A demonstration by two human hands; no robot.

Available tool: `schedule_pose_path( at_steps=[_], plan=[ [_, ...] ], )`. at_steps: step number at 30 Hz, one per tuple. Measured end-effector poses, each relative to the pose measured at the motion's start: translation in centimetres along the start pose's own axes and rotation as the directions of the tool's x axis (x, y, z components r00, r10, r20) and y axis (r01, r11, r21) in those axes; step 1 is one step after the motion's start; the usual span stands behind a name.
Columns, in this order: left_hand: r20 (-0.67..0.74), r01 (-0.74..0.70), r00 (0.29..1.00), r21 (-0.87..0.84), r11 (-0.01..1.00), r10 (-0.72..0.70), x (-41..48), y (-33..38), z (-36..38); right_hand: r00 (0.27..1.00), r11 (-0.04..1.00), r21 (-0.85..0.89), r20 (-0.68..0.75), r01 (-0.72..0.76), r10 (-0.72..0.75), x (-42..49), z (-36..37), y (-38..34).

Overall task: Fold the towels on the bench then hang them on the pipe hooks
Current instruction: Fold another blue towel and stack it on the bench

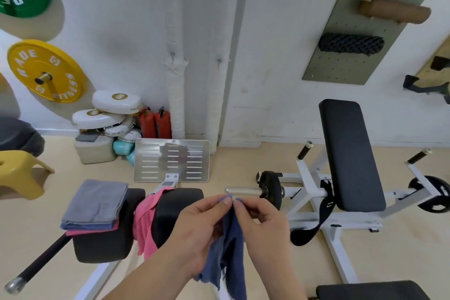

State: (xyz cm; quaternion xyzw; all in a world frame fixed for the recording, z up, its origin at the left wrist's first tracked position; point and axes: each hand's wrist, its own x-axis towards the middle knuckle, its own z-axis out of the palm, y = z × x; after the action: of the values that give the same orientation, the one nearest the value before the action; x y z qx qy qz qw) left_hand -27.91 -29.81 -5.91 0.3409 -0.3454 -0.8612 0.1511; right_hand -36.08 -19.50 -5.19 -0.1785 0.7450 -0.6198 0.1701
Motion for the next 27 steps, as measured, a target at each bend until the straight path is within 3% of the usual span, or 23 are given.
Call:
schedule_pose_path(
  at_steps=[11,15,27],
  plan=[
    [0.018,-0.070,0.998,0.255,0.965,0.067,-0.5,-0.6,1.0,0.980,0.976,-0.102,-0.035,0.190,-0.195,-0.4,0.2,1.1],
    [0.025,-0.079,0.997,0.284,0.956,0.075,-0.5,-0.4,0.7,0.971,0.952,-0.194,0.033,0.239,-0.237,-0.6,0.8,1.4],
    [0.034,-0.194,0.980,0.345,0.918,0.195,-1.5,0.8,0.8,0.957,0.966,-0.069,0.172,0.248,-0.233,-1.4,0.5,2.6]
  ],
)
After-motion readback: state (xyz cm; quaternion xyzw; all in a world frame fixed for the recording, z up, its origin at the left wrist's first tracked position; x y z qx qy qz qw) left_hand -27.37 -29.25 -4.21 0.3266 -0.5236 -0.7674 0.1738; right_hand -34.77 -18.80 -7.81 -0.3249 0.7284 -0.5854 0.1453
